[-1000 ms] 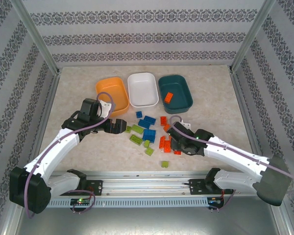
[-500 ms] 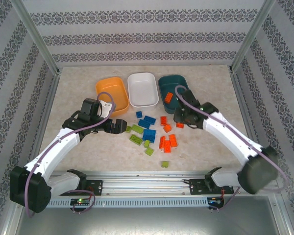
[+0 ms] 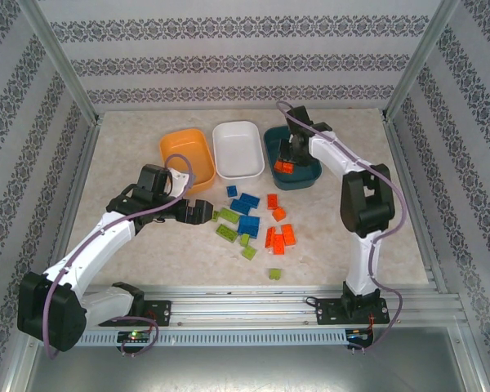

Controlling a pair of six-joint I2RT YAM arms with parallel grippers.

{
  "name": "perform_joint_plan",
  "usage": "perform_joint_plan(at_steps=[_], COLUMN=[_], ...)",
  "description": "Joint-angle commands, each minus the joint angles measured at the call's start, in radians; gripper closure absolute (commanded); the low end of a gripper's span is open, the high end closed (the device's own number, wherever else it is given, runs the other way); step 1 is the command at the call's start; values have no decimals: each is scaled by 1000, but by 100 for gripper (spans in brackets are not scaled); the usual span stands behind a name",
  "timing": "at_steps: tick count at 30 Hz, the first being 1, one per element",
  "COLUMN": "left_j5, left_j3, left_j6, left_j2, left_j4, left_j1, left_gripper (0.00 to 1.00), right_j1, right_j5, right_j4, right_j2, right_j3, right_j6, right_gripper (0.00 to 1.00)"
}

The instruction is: Sort the legos into containers by color

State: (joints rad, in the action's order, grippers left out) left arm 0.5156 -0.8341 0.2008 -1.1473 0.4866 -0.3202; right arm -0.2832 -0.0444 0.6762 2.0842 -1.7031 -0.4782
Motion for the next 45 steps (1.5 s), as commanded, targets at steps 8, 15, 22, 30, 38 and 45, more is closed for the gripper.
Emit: perform_joint_plan(at_steps=[8,15,22,30,38,45], left_j5=[-55,-53,-42,-27,-68,-84], left_j3=[-13,-13,-20,-23,-26,-26], left_j6=[-45,-49,-54,-90,-110,-113], left_j2=[4,6,-12,-37,-56,-59], left_j4=[28,34,46,71,92,91], left_j1=[-23,-39,-64,-169,-233,-234], left_gripper=[0,0,0,0,0,0], right_j1=[16,-77,-221,-315,-307,-299], right_j5=[-1,44,78,101,91,72], right_j4=[9,-1,7,6,-46,-88], right_j2=[26,-279,-516,-653,-644,-576], right_j3=[-31,231,605,817,861,838], right_j6=[49,38,-49,-117,-108,-98], right_gripper=[47,38,32,35,41,42])
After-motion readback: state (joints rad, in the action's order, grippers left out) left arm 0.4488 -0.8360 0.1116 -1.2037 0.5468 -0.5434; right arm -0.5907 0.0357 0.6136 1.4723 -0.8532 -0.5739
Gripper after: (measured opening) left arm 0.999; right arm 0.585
